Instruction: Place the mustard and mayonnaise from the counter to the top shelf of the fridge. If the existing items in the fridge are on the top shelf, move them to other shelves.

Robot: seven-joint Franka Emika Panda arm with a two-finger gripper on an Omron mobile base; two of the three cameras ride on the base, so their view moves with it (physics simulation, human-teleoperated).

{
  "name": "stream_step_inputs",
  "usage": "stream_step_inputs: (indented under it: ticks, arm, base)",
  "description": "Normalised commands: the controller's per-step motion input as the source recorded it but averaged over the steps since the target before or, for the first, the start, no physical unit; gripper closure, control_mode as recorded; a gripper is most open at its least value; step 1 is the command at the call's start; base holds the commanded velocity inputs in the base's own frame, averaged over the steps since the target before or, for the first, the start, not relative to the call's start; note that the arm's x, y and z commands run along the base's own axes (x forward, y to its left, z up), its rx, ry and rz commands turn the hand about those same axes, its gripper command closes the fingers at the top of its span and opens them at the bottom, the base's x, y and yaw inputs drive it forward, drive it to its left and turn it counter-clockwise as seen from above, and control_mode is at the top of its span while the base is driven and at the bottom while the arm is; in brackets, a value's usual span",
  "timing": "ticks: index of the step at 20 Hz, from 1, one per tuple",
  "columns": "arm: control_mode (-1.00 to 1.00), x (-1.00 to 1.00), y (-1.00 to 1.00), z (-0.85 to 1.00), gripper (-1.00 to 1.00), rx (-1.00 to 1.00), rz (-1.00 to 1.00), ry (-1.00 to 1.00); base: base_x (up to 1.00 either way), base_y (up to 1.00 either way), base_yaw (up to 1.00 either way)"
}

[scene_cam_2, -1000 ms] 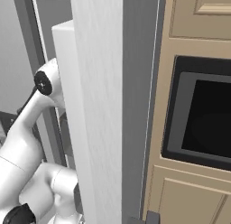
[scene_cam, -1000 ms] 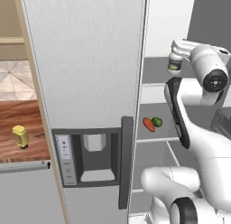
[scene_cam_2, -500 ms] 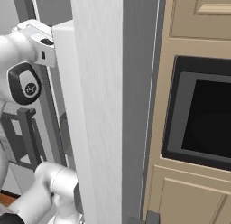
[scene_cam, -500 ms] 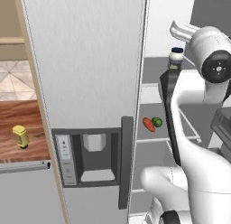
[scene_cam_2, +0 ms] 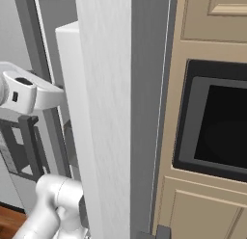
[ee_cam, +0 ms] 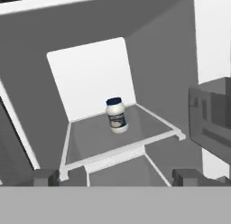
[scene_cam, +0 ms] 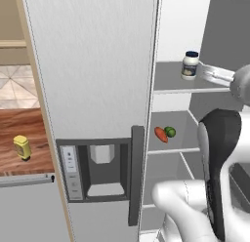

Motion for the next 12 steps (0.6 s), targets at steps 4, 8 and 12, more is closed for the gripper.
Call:
stream_step_inputs:
  ticks: [4,8,12]
  arm:
    - [-1.0,-0.98,-0.12,-1.0,-1.0,0.16,0.25,0.39]
    - [-1.0,-0.18,0.01,-0.44,-1.0,0.05,0.15,0.27]
    - [-1.0,0.0,0.0,0.0,-1.0,0.0,0.0,0.01]
  base:
    - [0.0,0.0,0.0]
    - [0.0,0.0,0.0]
    - [0.0,0.0,0.0]
